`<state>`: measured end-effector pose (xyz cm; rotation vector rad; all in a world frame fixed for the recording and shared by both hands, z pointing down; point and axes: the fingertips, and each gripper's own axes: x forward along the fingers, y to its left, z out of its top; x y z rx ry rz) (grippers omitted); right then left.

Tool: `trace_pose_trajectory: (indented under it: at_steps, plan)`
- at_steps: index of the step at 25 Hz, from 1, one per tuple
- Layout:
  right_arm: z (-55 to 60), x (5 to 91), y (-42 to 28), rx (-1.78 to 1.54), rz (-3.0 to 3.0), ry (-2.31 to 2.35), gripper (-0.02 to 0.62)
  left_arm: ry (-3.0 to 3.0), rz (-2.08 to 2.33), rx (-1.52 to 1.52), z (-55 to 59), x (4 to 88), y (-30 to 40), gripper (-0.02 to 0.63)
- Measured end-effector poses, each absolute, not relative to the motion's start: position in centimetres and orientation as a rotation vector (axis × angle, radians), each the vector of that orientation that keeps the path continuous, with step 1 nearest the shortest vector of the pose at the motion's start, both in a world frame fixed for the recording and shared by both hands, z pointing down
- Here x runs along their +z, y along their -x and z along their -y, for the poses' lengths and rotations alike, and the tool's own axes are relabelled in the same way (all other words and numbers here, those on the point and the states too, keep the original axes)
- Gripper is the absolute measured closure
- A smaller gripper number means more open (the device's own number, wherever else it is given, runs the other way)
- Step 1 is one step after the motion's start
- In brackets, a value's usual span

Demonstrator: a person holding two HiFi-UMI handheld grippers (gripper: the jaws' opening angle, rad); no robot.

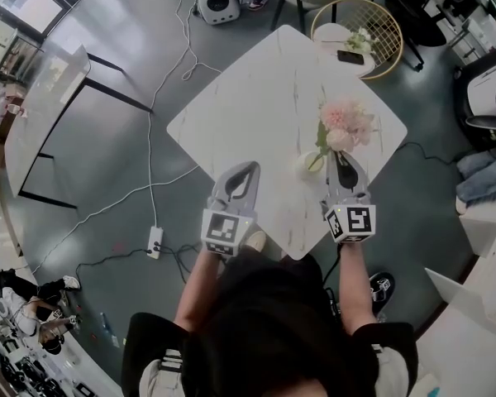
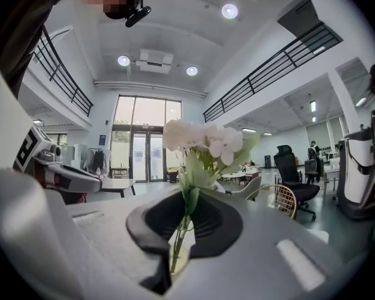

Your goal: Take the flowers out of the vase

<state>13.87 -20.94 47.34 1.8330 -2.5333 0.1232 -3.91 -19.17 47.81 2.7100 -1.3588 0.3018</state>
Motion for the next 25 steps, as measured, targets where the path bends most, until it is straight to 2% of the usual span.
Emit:
trace_pose_trajectory:
  at_steps: [25]
  plan:
    - [15.9,38.7,-12.9,-0.126,2.482,-2.018,0.584,-2.815,1.279,0.157,16.6,44.0,6.1,0.598]
